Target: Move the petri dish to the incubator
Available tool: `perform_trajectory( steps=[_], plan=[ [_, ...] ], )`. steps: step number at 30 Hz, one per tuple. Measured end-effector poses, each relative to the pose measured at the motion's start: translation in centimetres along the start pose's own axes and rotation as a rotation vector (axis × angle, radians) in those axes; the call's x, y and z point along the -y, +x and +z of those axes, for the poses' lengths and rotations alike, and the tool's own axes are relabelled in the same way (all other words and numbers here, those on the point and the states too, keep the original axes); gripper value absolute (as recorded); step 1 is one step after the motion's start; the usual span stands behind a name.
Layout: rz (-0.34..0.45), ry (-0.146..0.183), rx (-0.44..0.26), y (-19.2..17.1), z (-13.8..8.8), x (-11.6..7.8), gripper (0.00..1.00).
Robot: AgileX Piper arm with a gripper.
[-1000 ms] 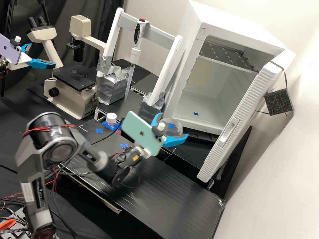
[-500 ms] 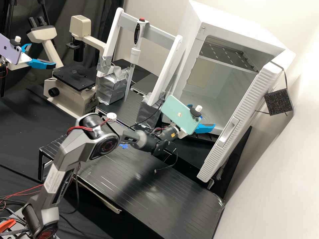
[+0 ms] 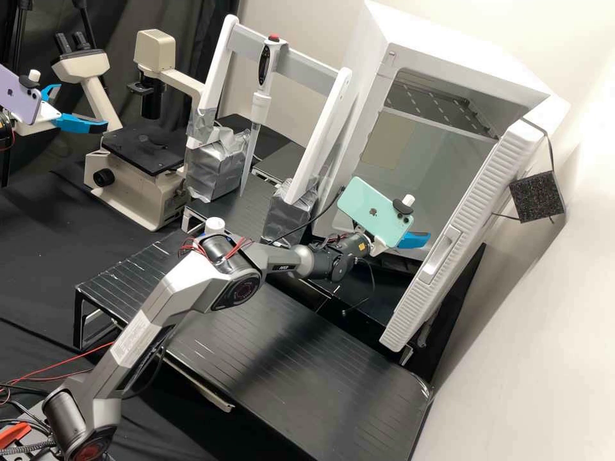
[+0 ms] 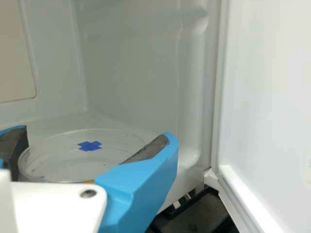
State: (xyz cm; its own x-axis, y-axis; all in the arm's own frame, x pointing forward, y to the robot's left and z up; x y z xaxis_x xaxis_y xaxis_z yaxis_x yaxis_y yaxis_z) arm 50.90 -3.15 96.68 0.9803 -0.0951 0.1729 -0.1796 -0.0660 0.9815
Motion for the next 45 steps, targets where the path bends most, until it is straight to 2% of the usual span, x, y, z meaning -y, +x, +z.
perform_trajectory(
  steps=[5,12,26,29,32,38,45],
  plan=[
    [-0.022,-0.011,-0.016,0.5,-1.2,0.9,0.0],
    [-0.018,-0.004,-0.047,1.4,-2.3,1.4,0.0],
    [-0.009,-0.005,-0.081,2.6,-2.1,1.6,0.0],
    [-0.023,-0.009,-0.084,2.6,-1.9,1.4,0.0],
    [-0.042,-0.031,-0.089,2.5,-1.5,1.2,0.0],
    [-0.053,-0.022,0.003,2.0,1.5,0.5,0.0],
    [-0.051,-0.026,0.006,1.9,1.9,0.3,0.0]
  ],
)
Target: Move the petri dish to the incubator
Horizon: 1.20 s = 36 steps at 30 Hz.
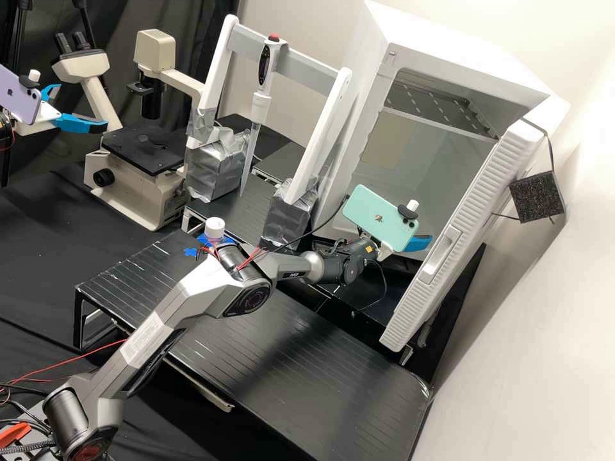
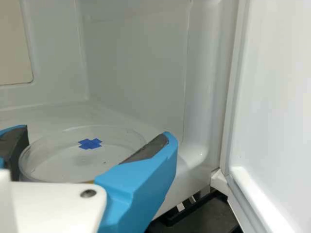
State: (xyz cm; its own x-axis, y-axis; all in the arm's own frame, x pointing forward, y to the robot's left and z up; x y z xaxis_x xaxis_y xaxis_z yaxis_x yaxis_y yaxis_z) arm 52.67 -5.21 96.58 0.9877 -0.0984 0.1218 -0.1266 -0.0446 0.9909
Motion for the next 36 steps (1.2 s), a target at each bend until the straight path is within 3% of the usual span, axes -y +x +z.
perform_trajectory(
  steps=[17,36],
  plan=[
    [-0.037,-0.016,-0.001,-0.3,-0.1,0.6,0.0],
    [-0.038,-0.026,-0.055,-1.1,-1.1,0.4,0.0]
  ],
)
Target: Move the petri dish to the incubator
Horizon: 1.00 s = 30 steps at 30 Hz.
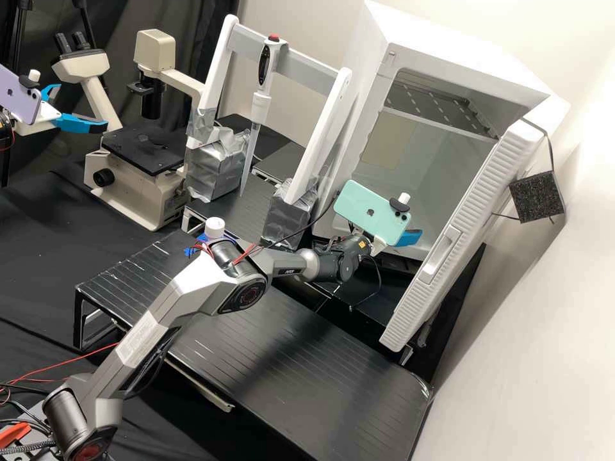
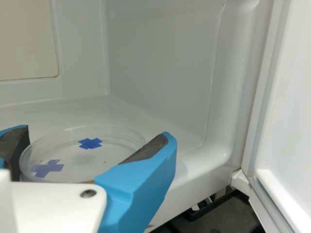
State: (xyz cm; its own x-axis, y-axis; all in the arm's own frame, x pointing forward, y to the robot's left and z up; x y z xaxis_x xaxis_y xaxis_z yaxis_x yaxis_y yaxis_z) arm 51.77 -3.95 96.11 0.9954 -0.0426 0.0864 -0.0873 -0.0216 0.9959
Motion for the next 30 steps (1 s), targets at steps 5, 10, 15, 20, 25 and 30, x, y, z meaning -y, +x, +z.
perform_trajectory(
  steps=[5,10,15,20,25,30],
  plan=[
    [0.0,-0.001,0.0,0.0,0.0,0.0,0.0],
    [0.0,0.001,-0.018,0.1,0.15,0.27,0.0],
    [0.0,0.001,-0.029,0.13,0.14,0.33,1.0],
    [-0.01,-0.026,-0.045,0.12,-0.01,0.43,1.0],
    [-0.013,-0.031,-0.046,0.12,-0.01,0.46,1.0],
    [-0.018,-0.037,-0.048,0.08,0.05,0.59,1.0]
  ],
)
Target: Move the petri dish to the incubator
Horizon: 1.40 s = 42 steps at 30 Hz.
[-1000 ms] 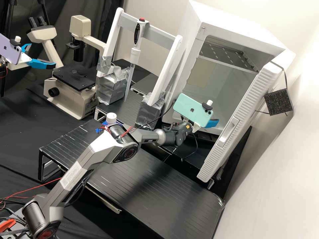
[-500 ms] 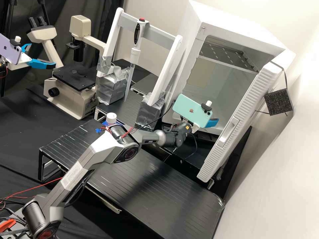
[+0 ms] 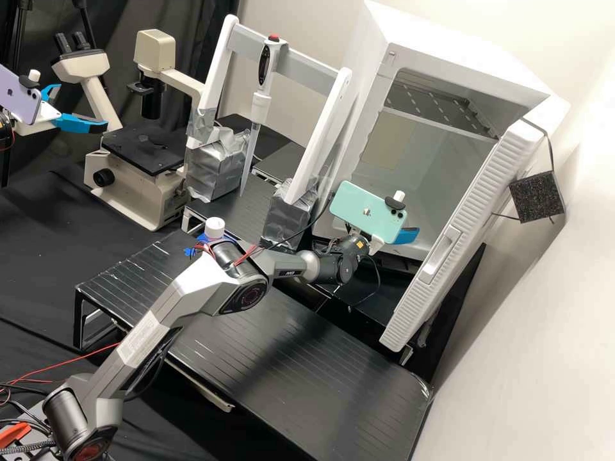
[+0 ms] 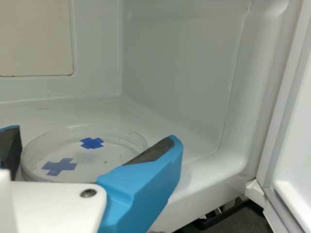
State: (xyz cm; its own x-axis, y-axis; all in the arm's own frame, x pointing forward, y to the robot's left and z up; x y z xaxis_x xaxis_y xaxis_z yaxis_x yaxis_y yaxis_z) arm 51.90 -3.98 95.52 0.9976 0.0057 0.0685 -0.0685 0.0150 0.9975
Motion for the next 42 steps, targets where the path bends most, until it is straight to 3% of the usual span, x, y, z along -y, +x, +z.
perform_trajectory(
  steps=[9,17,25,29,32,35,42],
  plan=[
    [0.005,0.018,-0.038,-1.5,1.1,-0.1,1.0],
    [0.036,0.029,-0.114,-4.2,0.3,-1.5,1.0],
    [0.078,0.057,-0.197,-8.7,0.4,-2.7,1.0],
    [0.09,0.081,-0.193,-11.7,1.0,-2.7,1.0],
    [0.098,0.117,-0.173,-14.7,1.4,-2.3,1.0],
    [0.119,0.178,-0.135,-18.9,1.7,-1.1,1.0],
    [0.187,0.286,-0.032,-25.8,0.4,1.2,1.0]
  ],
)
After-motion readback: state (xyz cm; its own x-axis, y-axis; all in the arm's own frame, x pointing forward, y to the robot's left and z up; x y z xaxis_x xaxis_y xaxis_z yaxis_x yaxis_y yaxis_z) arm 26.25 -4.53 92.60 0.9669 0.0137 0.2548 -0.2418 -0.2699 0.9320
